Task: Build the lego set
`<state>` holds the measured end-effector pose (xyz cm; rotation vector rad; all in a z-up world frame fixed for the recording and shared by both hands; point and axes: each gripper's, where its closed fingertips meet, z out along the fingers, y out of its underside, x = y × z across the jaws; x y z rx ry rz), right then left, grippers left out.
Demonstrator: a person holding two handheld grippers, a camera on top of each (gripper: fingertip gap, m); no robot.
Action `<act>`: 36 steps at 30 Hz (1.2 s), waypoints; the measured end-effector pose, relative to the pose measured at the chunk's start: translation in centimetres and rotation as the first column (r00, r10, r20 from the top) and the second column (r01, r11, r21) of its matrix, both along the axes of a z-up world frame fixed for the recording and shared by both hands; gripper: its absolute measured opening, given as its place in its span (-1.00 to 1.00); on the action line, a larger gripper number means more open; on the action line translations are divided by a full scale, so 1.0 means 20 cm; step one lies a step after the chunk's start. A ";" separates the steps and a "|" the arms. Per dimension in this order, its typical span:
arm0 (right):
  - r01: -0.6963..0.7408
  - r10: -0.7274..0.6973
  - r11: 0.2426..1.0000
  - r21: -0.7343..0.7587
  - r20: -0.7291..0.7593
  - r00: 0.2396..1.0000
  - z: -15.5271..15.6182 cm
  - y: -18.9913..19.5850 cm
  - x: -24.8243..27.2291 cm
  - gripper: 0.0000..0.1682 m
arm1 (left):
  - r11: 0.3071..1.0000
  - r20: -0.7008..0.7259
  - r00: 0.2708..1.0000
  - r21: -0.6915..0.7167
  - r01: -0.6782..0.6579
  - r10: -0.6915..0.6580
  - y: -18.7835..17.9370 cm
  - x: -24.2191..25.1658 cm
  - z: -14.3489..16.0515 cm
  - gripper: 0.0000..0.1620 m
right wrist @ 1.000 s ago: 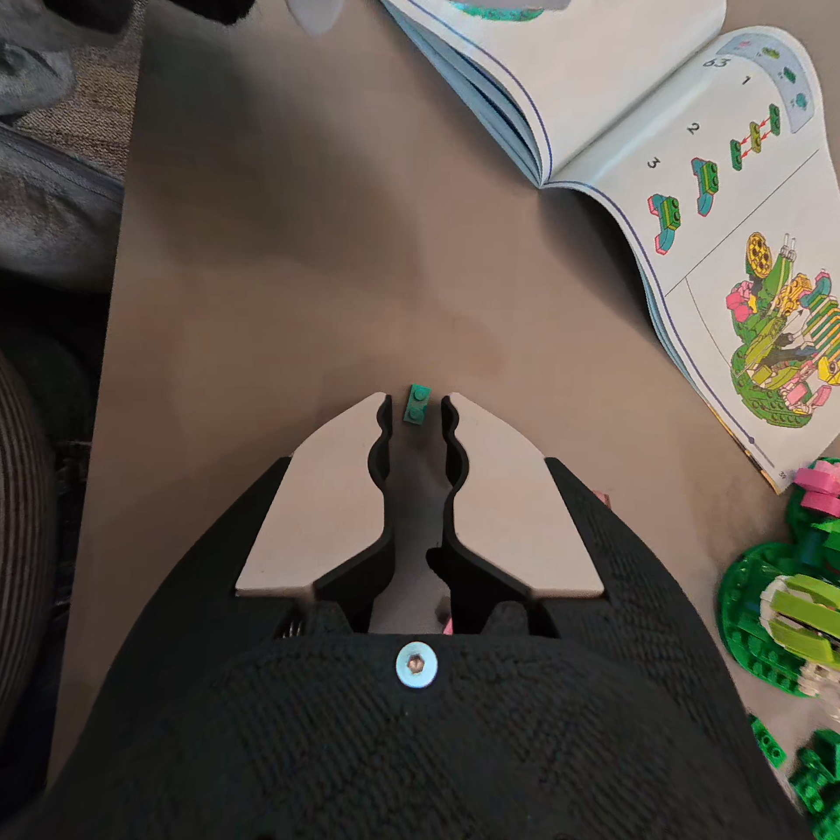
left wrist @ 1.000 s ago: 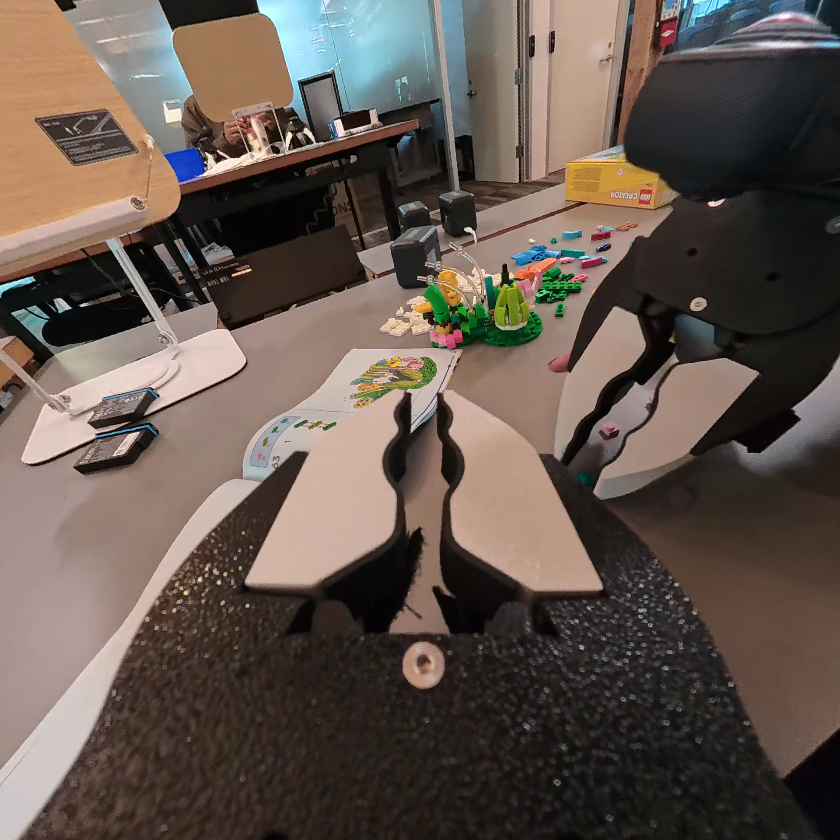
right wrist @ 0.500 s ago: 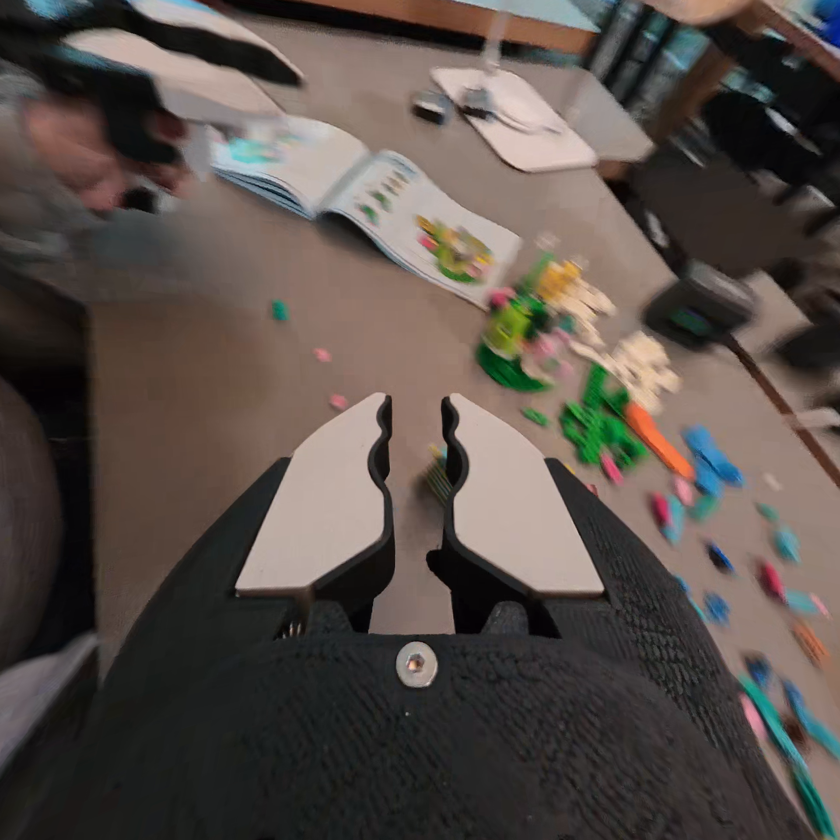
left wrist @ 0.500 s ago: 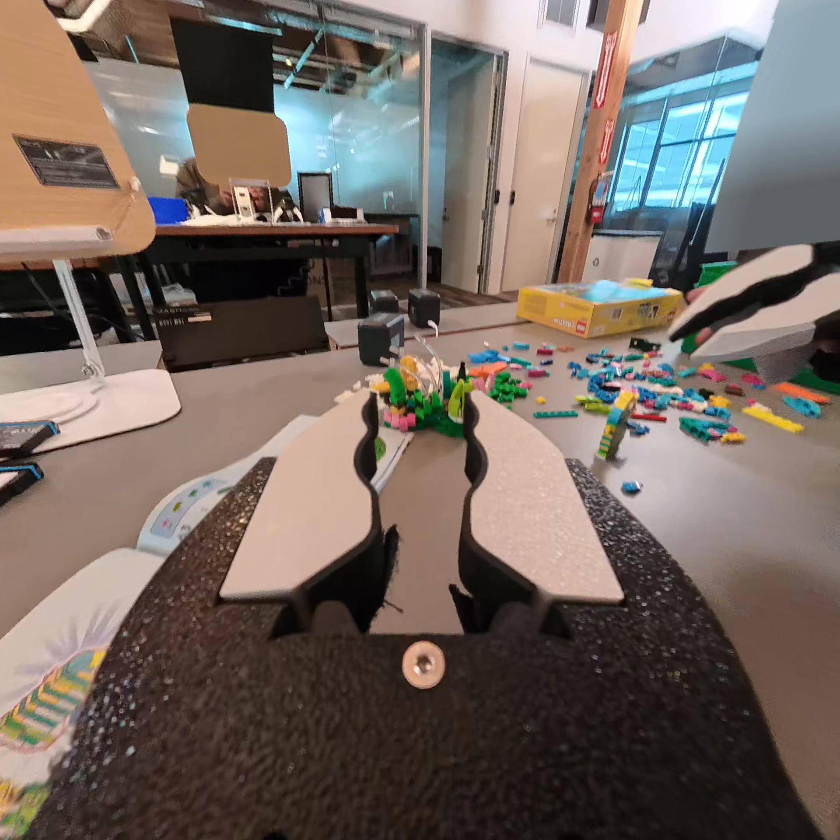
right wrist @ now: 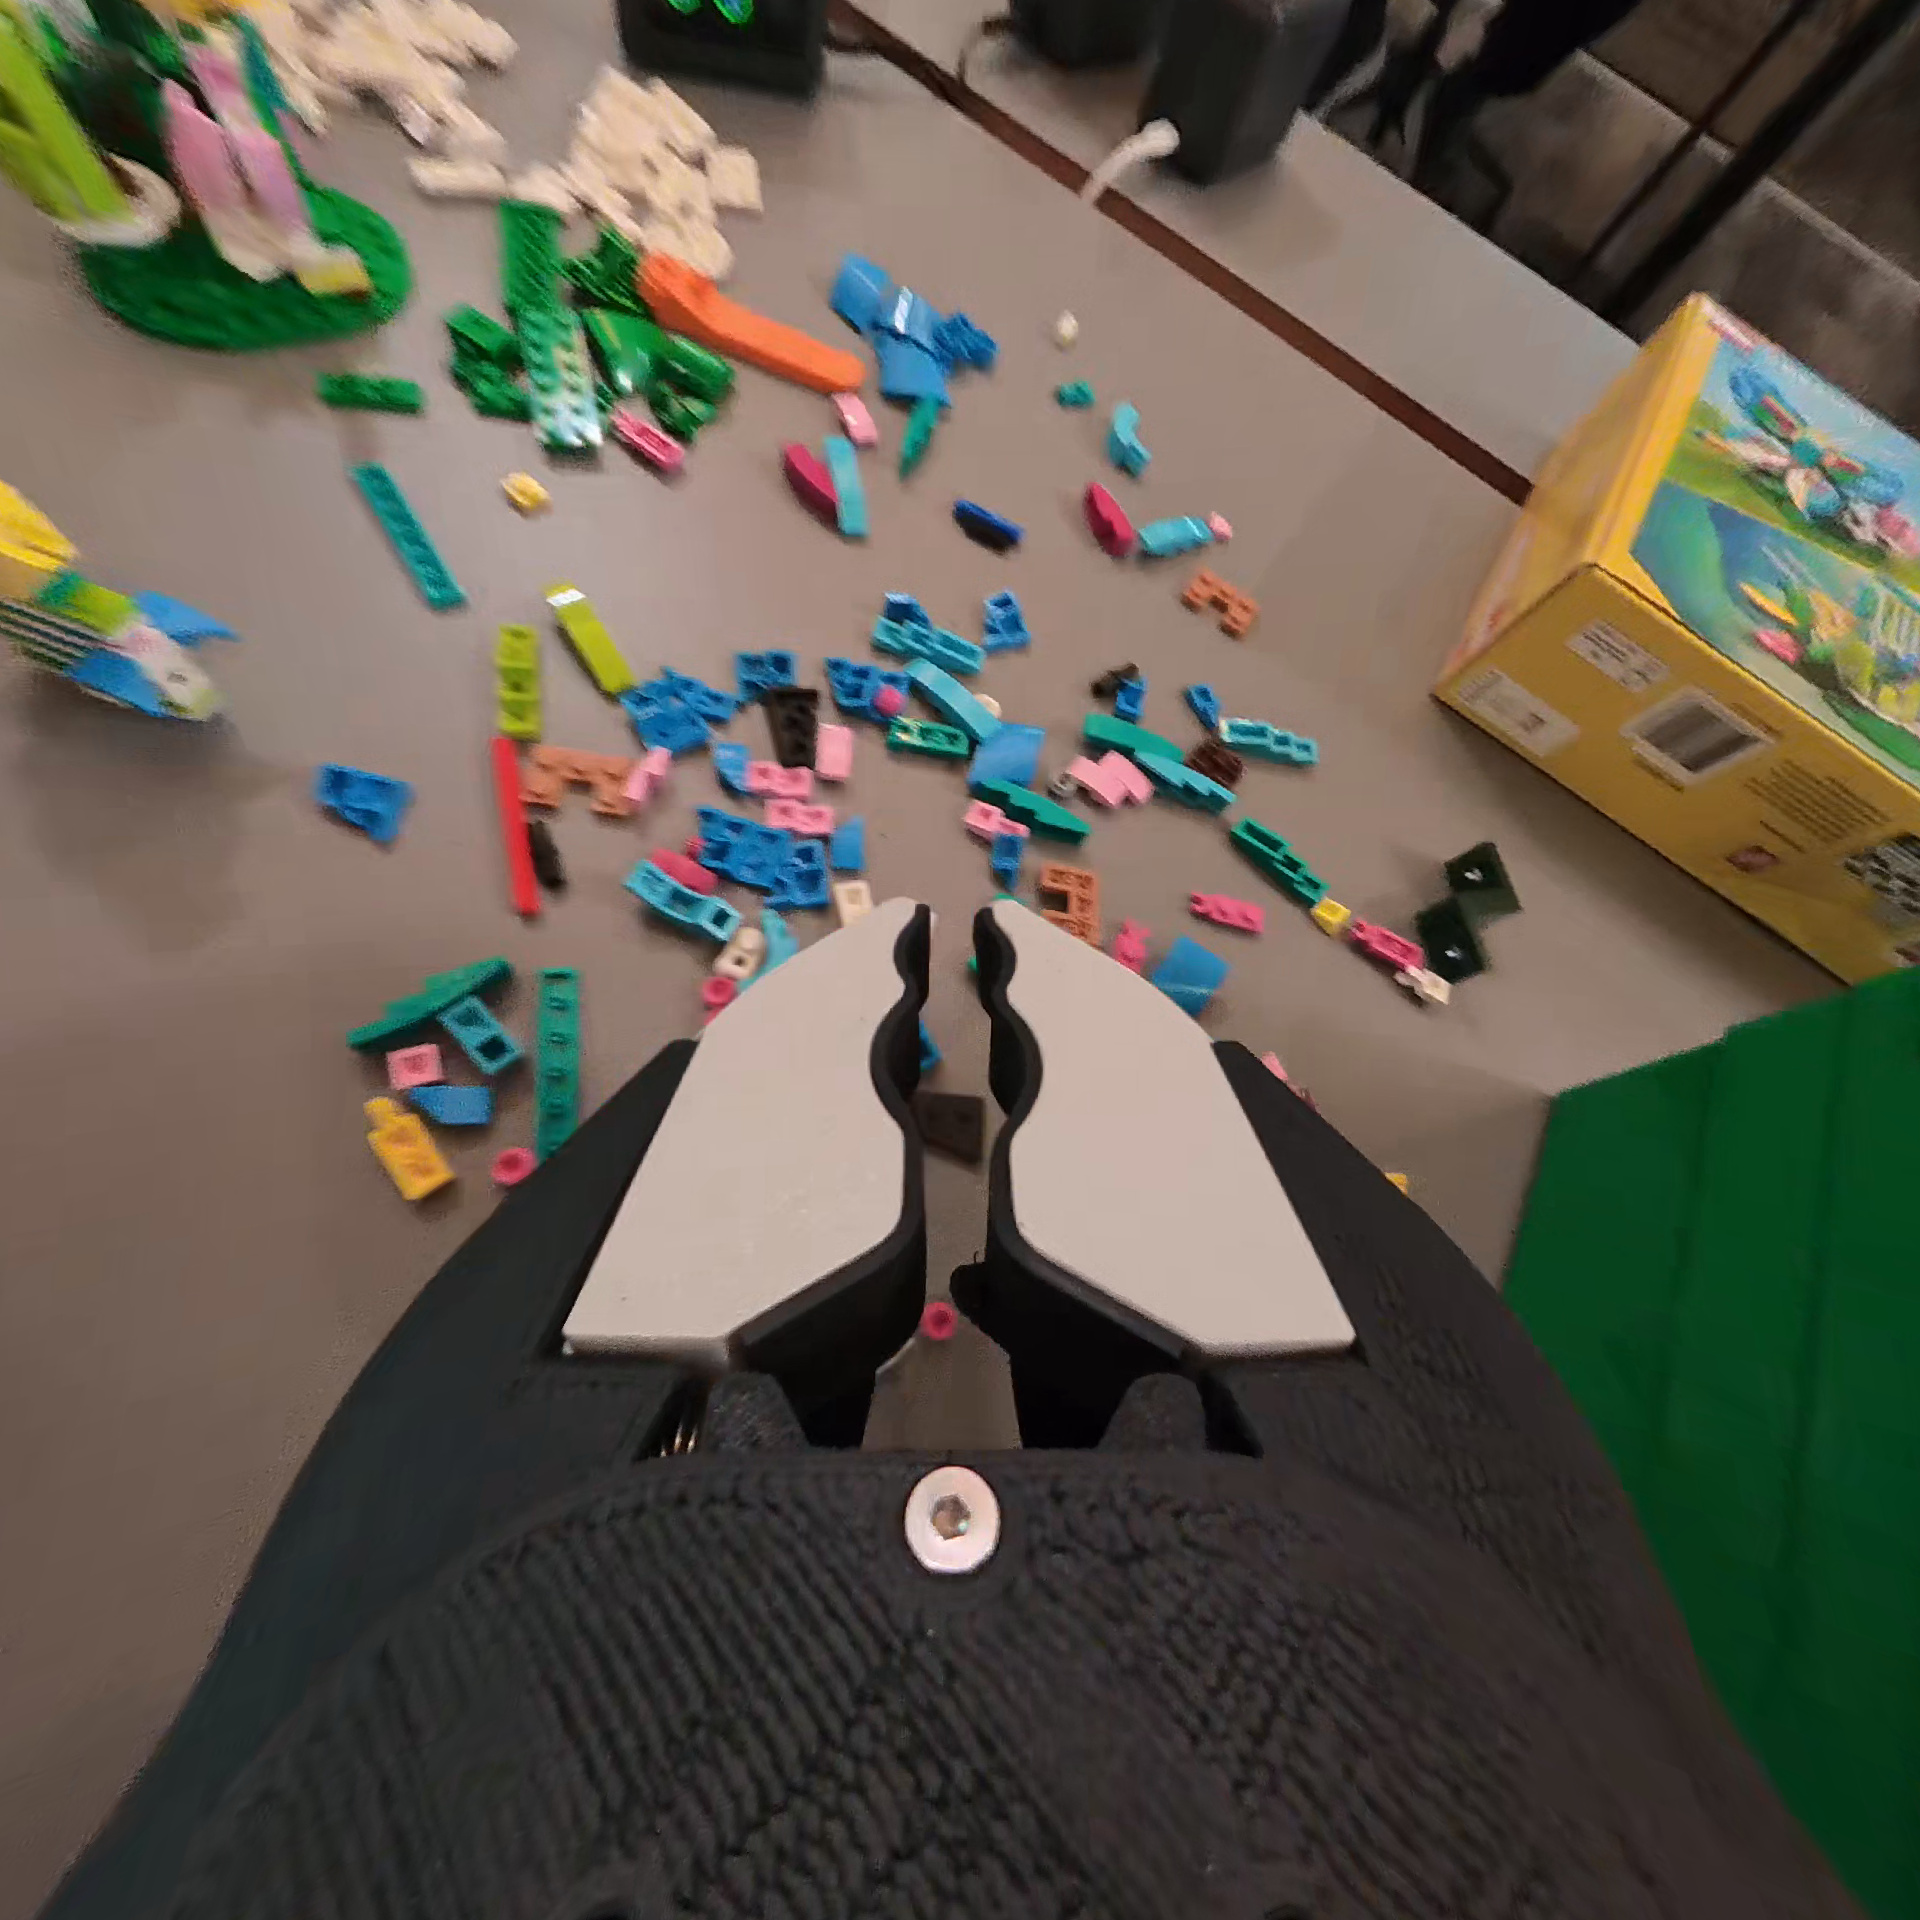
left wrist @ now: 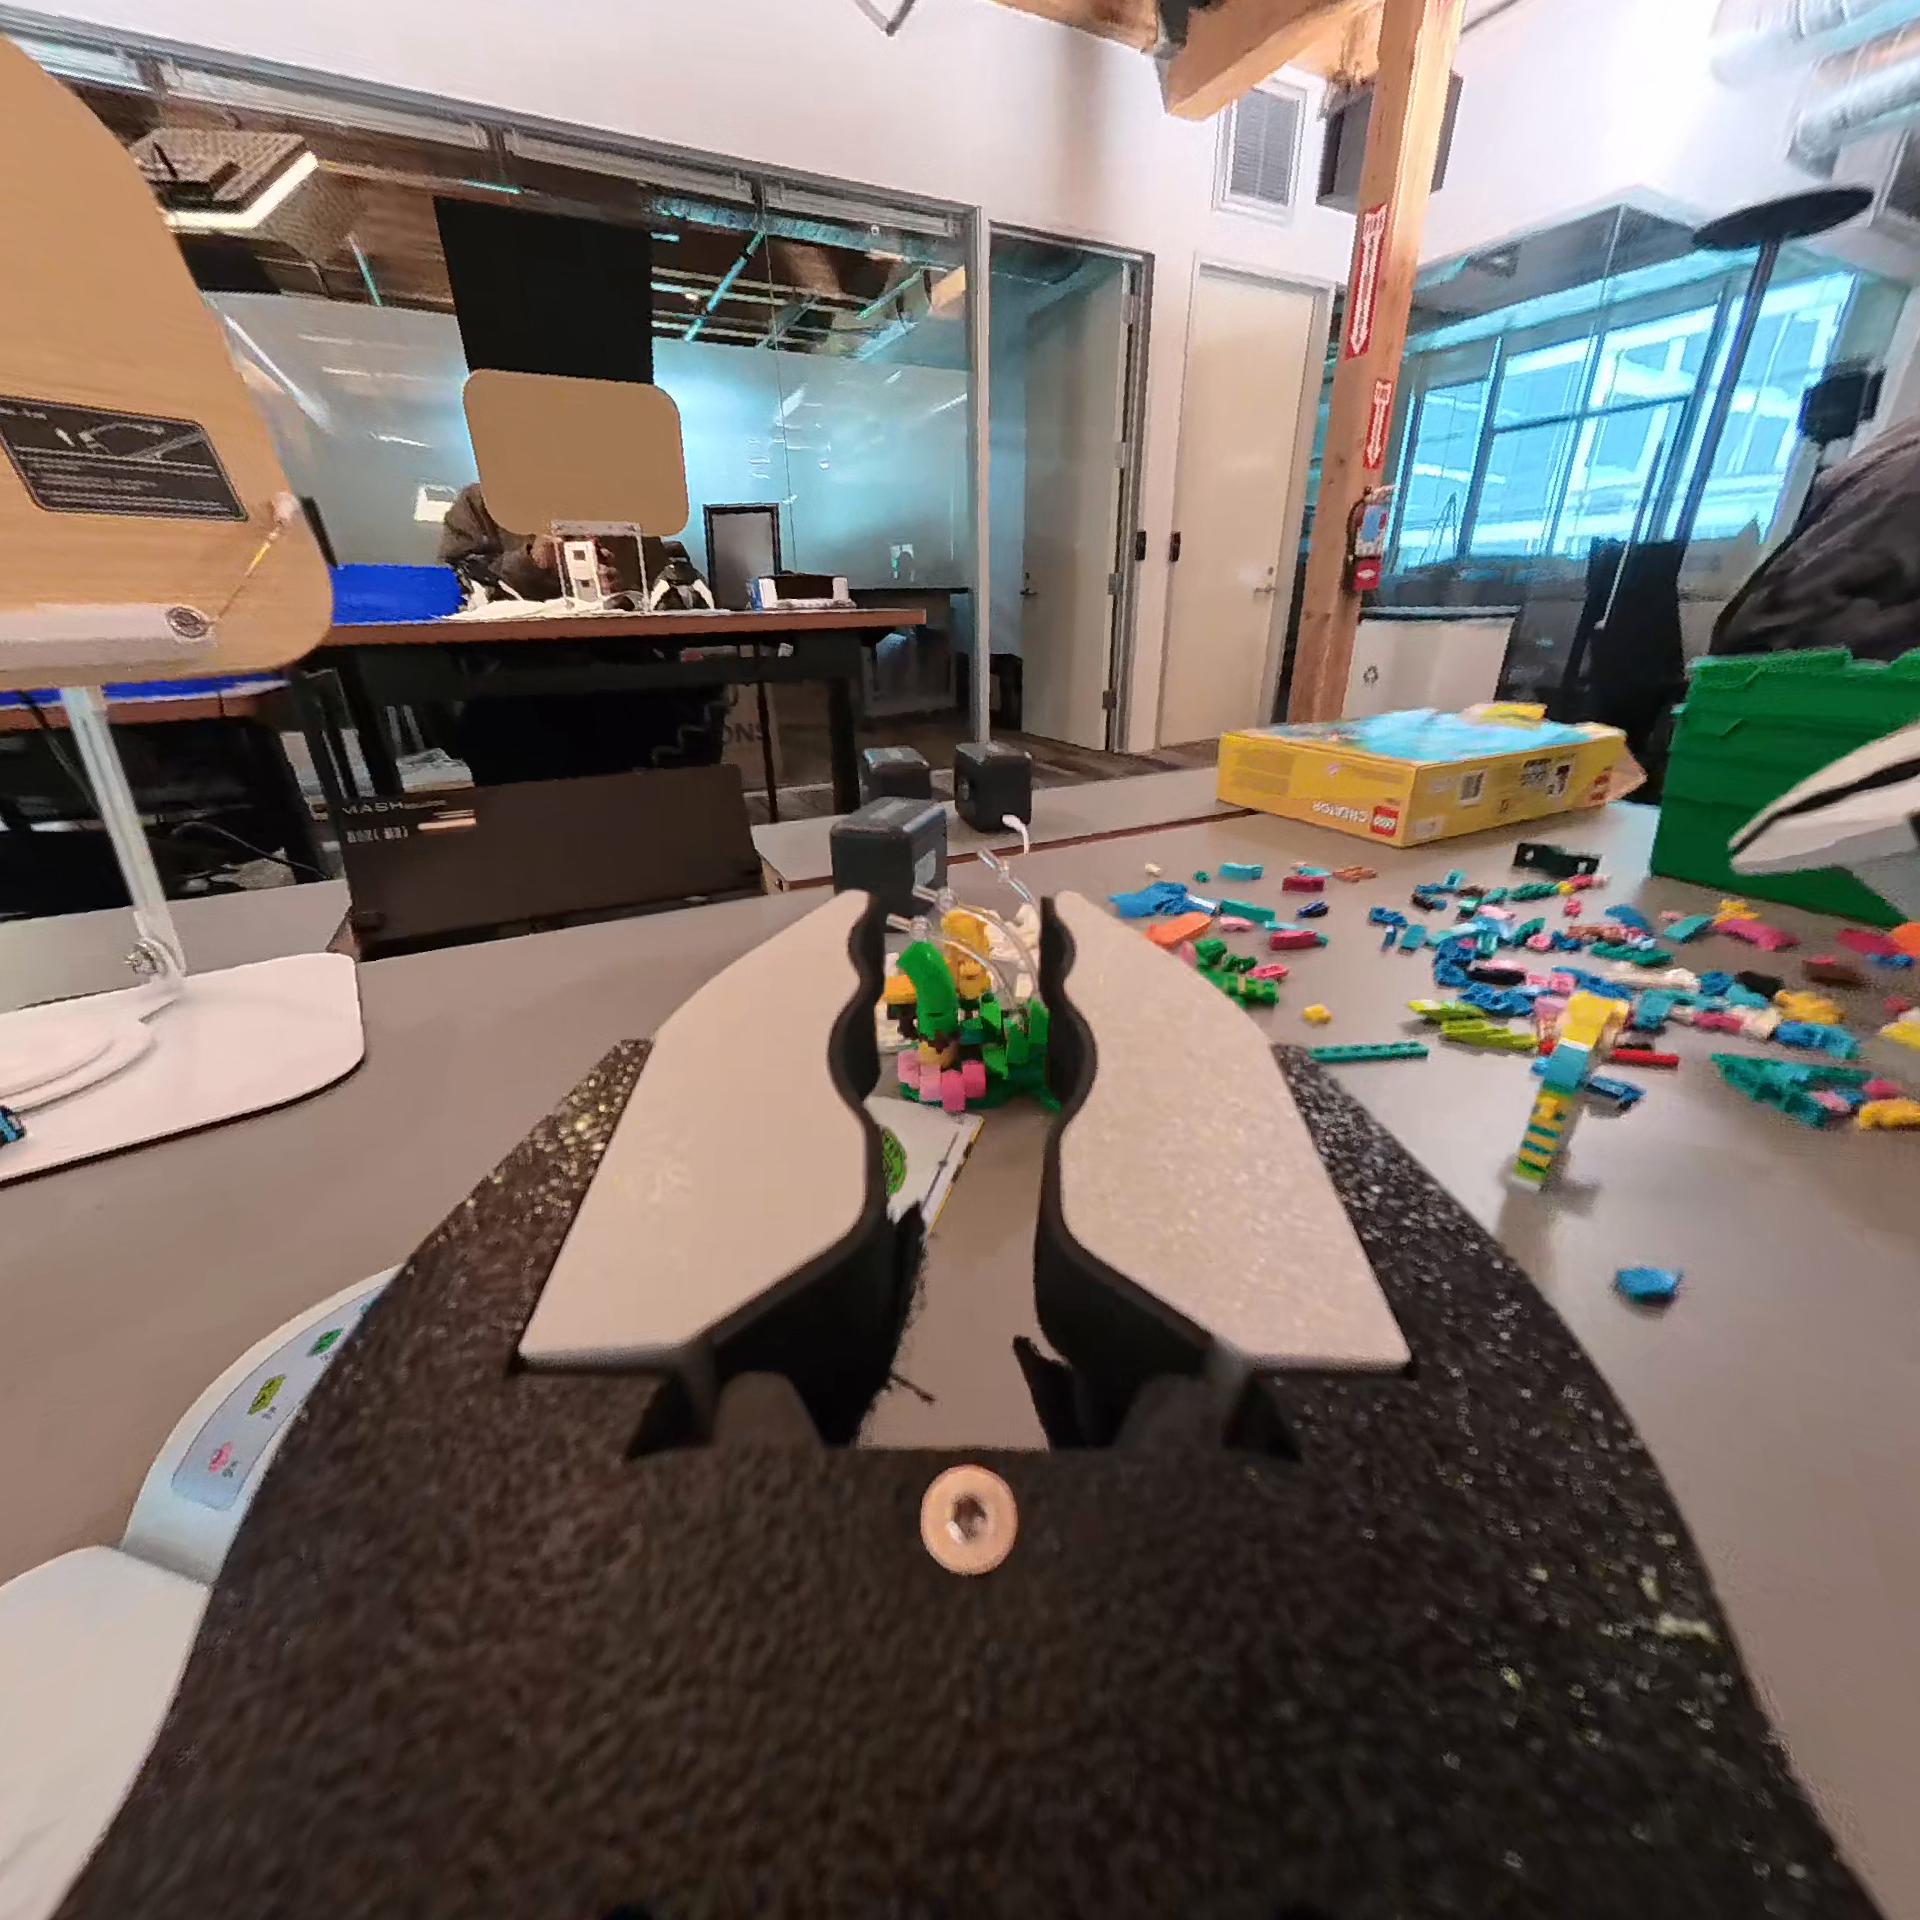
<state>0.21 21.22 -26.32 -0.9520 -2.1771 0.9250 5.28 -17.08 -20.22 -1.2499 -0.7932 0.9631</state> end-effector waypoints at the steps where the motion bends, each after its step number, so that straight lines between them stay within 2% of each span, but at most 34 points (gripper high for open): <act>1: 0.003 -0.003 1.000 0.010 0.013 1.000 -0.01 0.02 -0.02 -0.92 | 1.000 0.007 1.000 -0.025 0.012 -0.012 0.01 0.00 -0.02 -0.66; 4: -0.081 0.079 0.997 0.018 0.075 0.994 -0.06 -0.01 -0.04 -0.92 | 0.996 0.014 0.998 -0.067 0.055 -0.054 0.04 0.00 -0.04 -0.66; 8: -0.206 0.194 0.977 0.057 0.168 0.967 -0.11 -0.03 -0.09 -0.86 | 0.998 0.020 0.998 -0.033 0.062 -0.061 0.03 0.00 -0.04 -0.66; 11: -0.346 0.320 0.934 0.086 0.225 0.920 -0.14 -0.07 -0.08 -0.86 | 0.997 0.026 0.997 -0.031 0.068 -0.067 0.04 -0.01 -0.04 -0.67; 17: -0.342 0.302 0.932 0.122 0.261 0.917 -0.16 -0.05 -0.14 -0.84 | 0.994 0.023 0.997 -0.079 0.071 -0.069 0.07 -0.01 -0.06 -0.68; 22: -0.177 0.149 0.961 0.211 0.143 0.978 -0.10 0.05 -0.21 -0.84 | 0.996 -0.005 0.998 -0.076 0.055 -0.056 0.06 -0.01 -0.04 -0.69; 25: 0.069 -0.078 0.966 0.248 0.025 0.997 -0.01 0.21 -0.25 -0.83 | 0.996 -0.026 0.999 -0.085 0.034 -0.036 0.05 -0.02 -0.03 -0.69; 27: 0.180 -0.197 0.938 0.295 0.029 0.980 0.00 0.30 -0.20 -0.78 | 0.995 -0.038 0.999 -0.096 0.020 -0.024 0.05 -0.02 -0.03 -0.70; 31: 0.227 -0.242 0.946 0.230 0.041 0.969 0.01 0.31 -0.12 -0.77 | 0.993 -0.061 0.998 -0.115 -0.014 0.007 0.04 -0.03 -0.02 -0.70; 36: 0.339 -0.340 0.926 0.167 -0.027 0.940 0.02 0.38 -0.16 -0.79 | 0.984 -0.102 0.989 -0.132 -0.122 0.109 -0.02 -0.03 0.00 -0.64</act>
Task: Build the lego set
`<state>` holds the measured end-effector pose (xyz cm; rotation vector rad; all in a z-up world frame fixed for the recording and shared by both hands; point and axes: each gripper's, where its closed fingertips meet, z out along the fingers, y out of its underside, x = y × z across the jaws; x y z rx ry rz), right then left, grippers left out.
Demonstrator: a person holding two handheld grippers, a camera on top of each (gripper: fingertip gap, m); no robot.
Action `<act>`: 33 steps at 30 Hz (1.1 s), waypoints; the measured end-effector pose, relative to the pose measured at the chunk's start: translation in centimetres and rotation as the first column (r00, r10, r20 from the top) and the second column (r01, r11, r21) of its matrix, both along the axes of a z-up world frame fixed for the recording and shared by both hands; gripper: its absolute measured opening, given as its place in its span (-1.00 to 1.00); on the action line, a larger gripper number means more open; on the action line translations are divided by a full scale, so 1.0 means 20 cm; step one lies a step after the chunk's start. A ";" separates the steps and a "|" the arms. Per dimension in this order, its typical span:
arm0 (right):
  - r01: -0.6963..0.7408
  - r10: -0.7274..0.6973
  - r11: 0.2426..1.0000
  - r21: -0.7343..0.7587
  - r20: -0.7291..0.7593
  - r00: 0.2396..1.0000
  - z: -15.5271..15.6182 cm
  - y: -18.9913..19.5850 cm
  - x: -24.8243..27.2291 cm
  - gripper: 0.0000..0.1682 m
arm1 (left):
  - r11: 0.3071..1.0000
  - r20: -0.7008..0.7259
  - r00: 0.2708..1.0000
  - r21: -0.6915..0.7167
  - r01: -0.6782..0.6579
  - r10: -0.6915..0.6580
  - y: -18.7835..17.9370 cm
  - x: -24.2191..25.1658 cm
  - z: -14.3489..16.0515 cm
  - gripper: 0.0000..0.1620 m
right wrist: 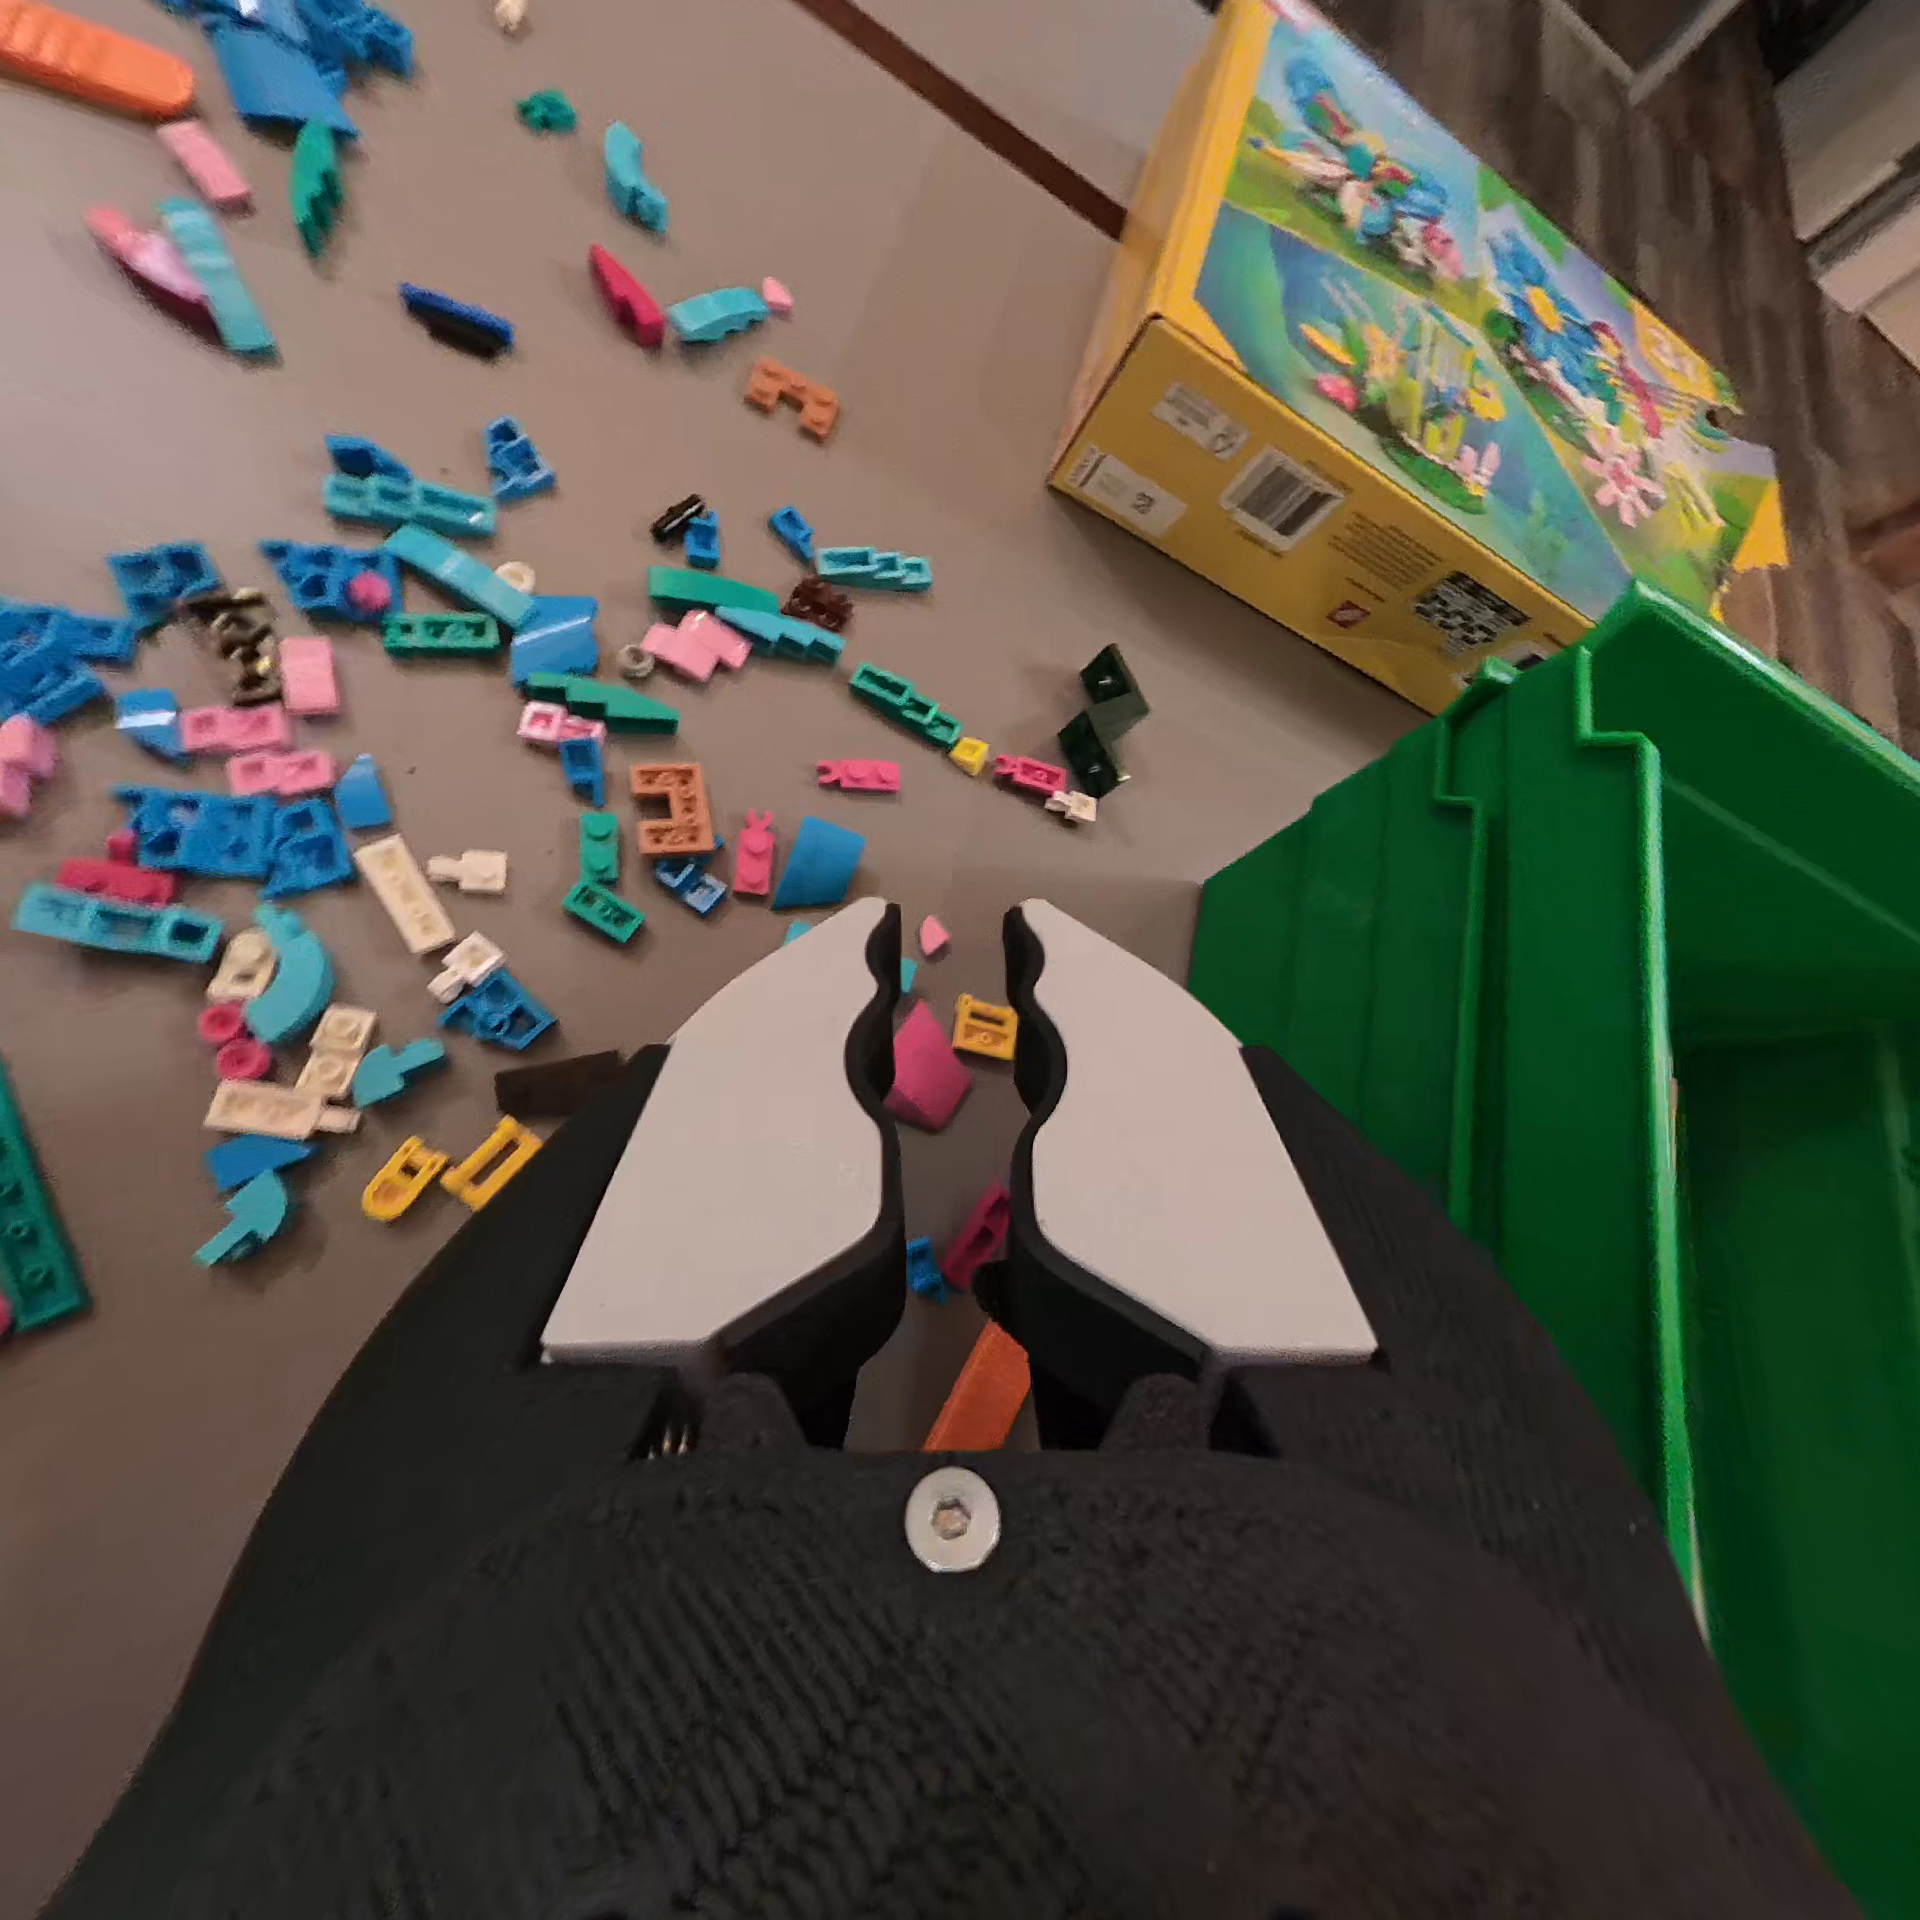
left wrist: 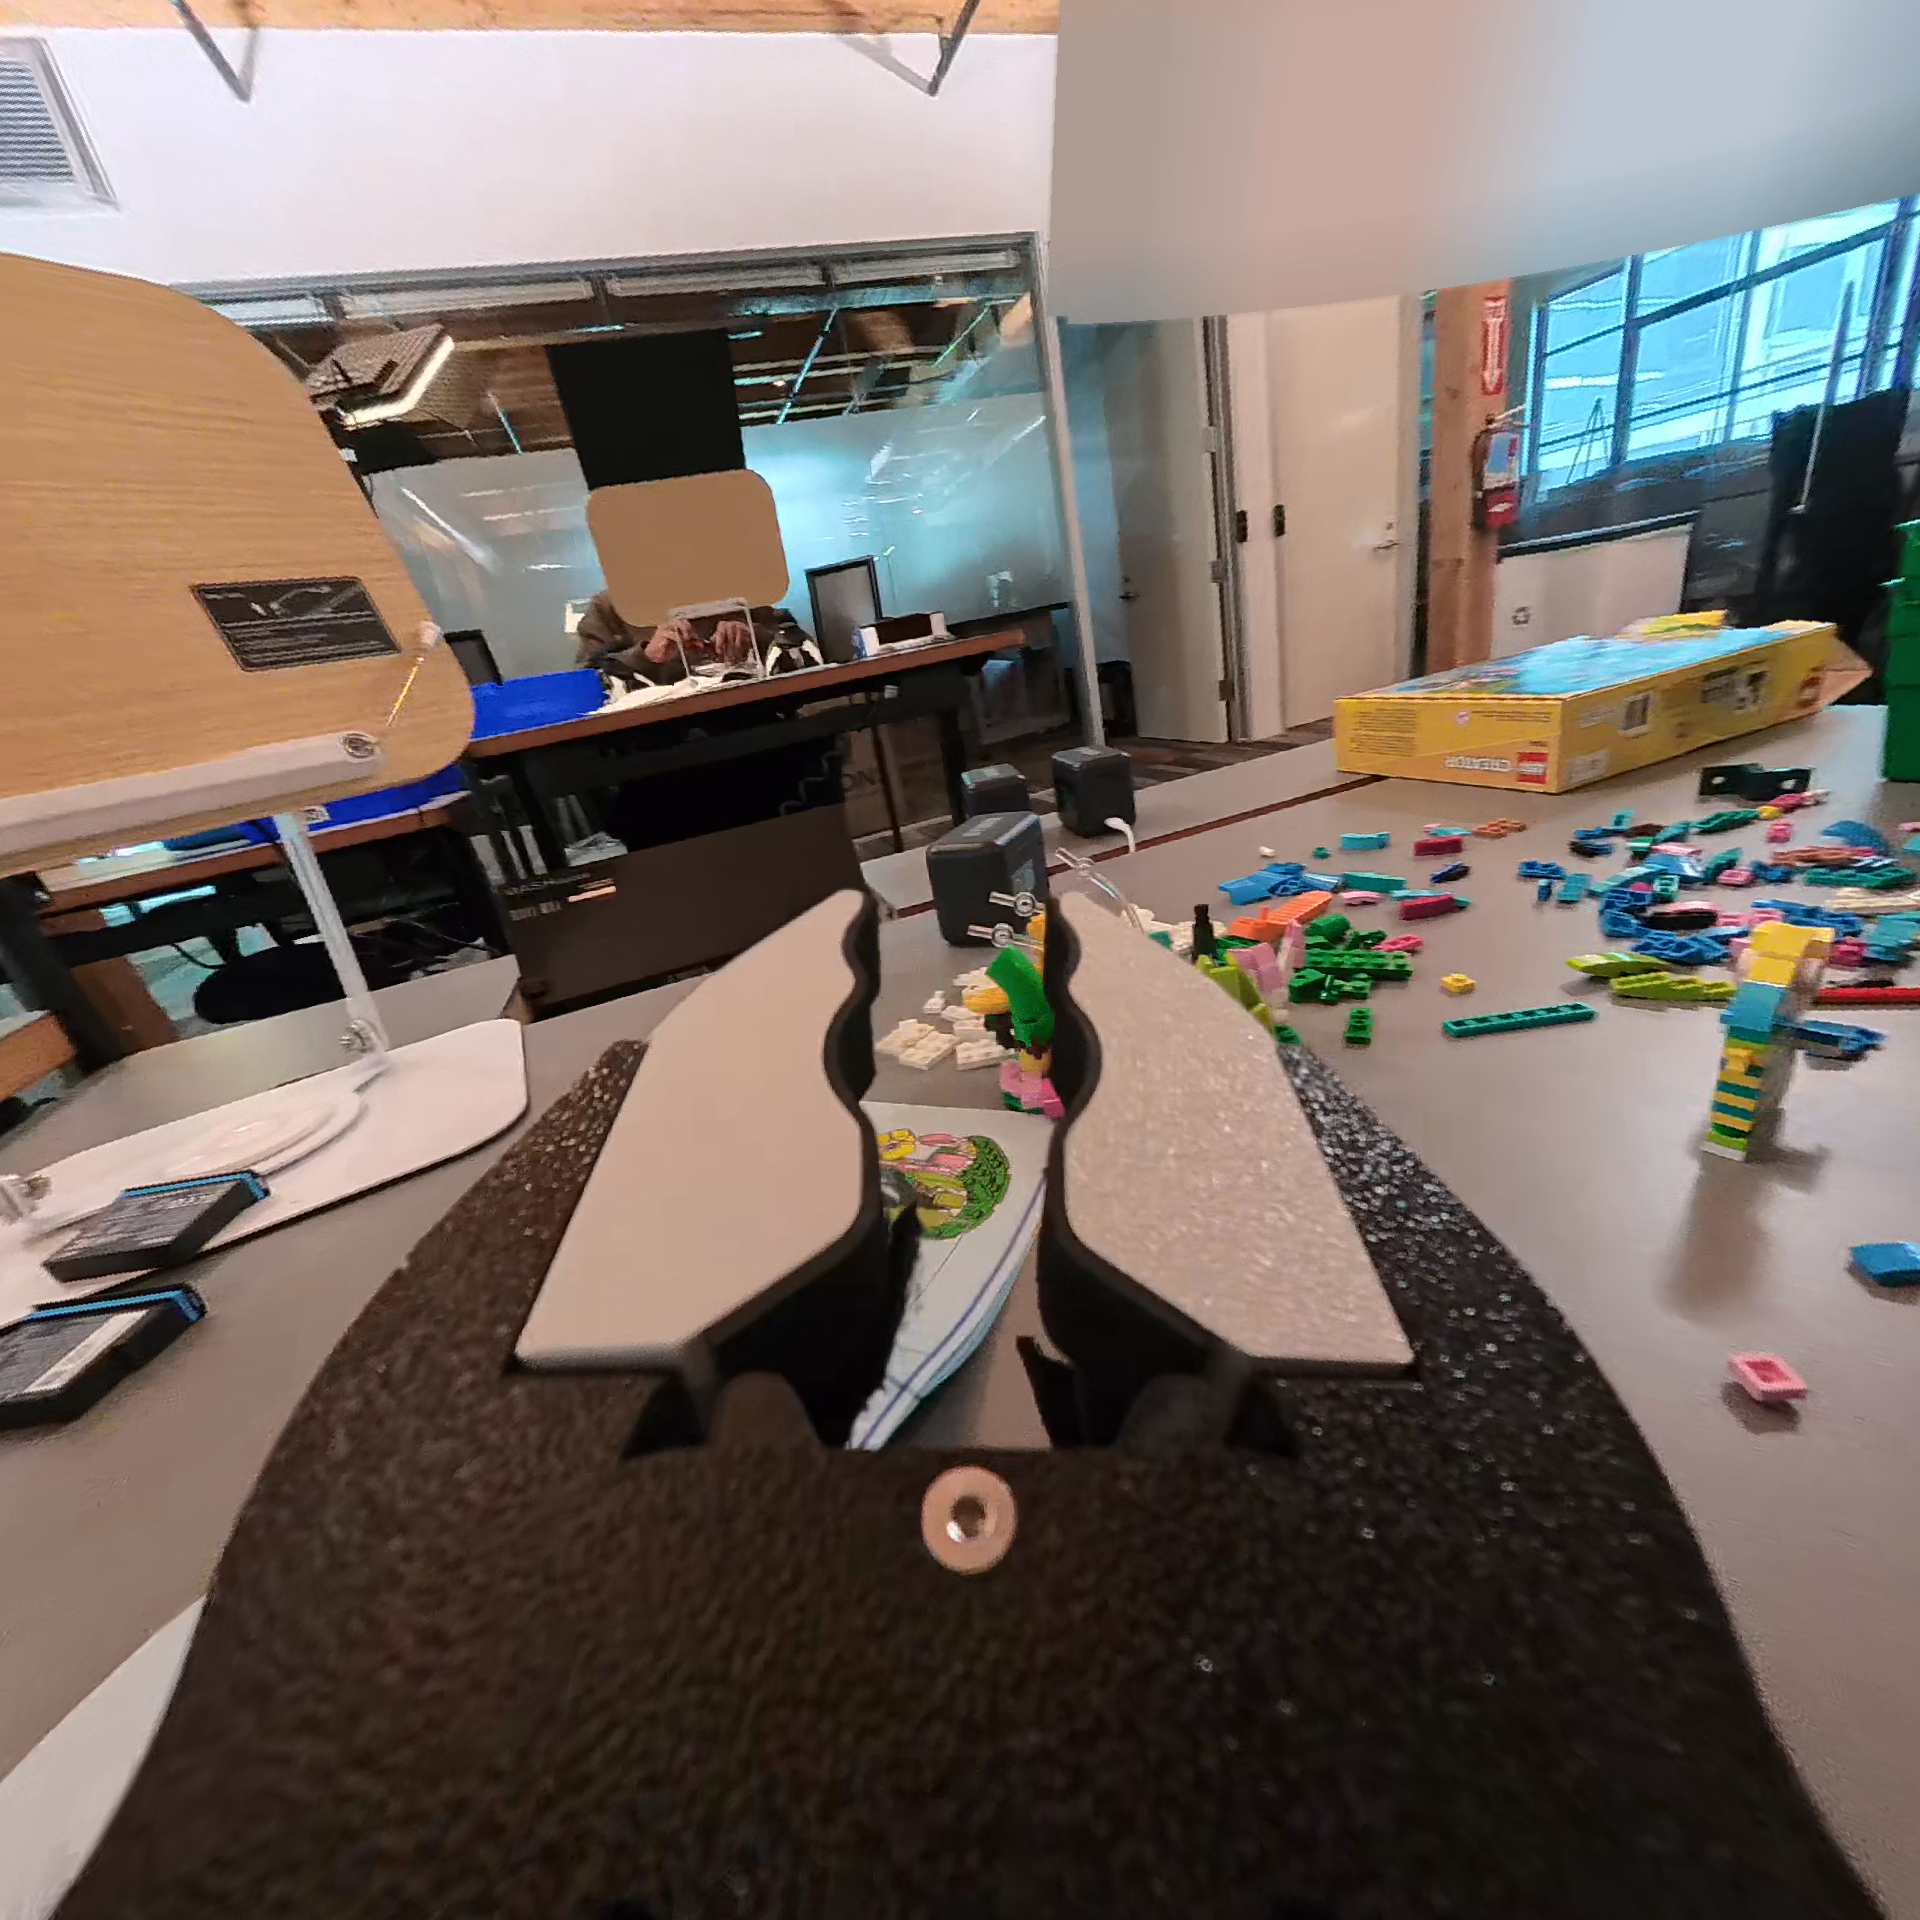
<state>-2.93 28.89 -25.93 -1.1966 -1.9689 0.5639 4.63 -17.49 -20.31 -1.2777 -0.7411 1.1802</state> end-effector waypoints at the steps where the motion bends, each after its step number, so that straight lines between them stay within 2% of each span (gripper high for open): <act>1: 0.035 -0.035 0.999 -0.020 -0.015 0.999 0.00 0.02 -0.02 -0.79 | 1.000 0.001 1.000 -0.005 -0.004 0.004 0.00 0.00 0.00 -0.64; 5: 0.177 -0.179 0.983 -0.053 -0.049 0.983 0.00 0.11 -0.08 -0.84 | 1.000 0.007 1.000 -0.019 -0.016 0.016 0.00 -0.01 -0.01 -0.64; 10: 0.274 -0.288 0.952 -0.139 -0.093 0.953 -0.01 0.19 -0.09 -0.85 | 1.000 0.015 1.000 -0.017 -0.025 0.025 -0.01 -0.02 -0.02 -0.65; 13: 0.330 -0.346 0.934 -0.137 -0.106 0.932 0.00 0.27 -0.08 -0.88 | 1.000 0.025 1.000 -0.025 -0.009 0.009 0.01 -0.02 -0.03 -0.65; 18: 0.310 -0.329 0.938 -0.157 -0.112 0.938 0.02 0.26 -0.07 -0.91 | 1.000 0.026 1.000 -0.029 -0.006 0.007 0.01 -0.02 -0.03 -0.65; 28: 0.253 -0.296 0.921 -0.296 -0.112 0.948 0.07 0.24 -0.05 -0.95 | 1.000 0.010 0.999 0.001 -0.030 0.030 -0.02 0.00 -0.02 -0.71; 33: 0.247 -0.291 0.922 -0.299 -0.112 0.950 0.07 0.23 -0.05 -0.95 | 1.000 0.015 1.000 0.009 -0.023 0.023 -0.02 0.00 -0.02 -0.71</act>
